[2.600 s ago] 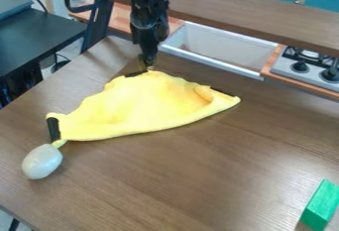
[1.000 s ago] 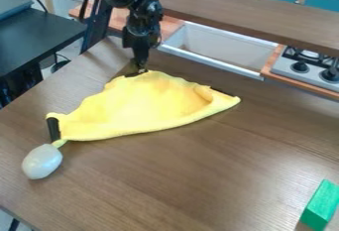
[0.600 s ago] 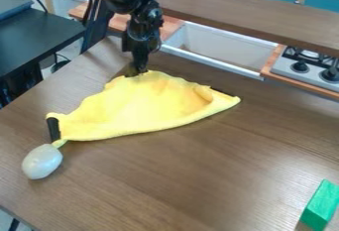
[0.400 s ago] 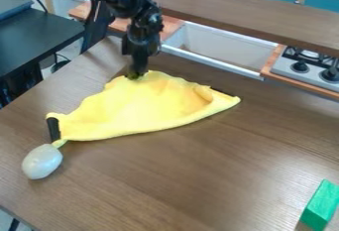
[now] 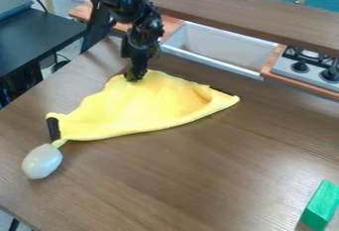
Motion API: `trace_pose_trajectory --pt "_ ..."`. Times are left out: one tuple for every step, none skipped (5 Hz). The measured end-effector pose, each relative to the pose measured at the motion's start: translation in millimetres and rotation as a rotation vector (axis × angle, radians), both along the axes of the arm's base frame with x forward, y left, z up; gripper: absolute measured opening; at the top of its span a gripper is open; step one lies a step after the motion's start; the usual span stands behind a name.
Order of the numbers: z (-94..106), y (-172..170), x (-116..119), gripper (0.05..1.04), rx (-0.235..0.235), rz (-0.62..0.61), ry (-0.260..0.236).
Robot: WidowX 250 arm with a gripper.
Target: Unfold the cloth from top left to bottom right
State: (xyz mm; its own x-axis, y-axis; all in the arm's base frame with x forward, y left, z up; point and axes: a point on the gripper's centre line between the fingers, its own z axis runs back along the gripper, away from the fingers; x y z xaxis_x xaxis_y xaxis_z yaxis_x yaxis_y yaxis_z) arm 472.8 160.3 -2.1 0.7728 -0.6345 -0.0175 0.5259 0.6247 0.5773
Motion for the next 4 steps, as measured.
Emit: trace_pose_trajectory --pt "-5.6 -1.9 0.6 1.000 -0.006 0.002 0.023" --pt "-8.4 -5.0 4.1 1.000 -0.057 0.005 0.050" --pt "-10.7 -4.8 4.0 1.000 -0.114 0.011 0.075" --pt "-12.5 -5.7 4.2 0.995 -0.187 0.013 0.105"
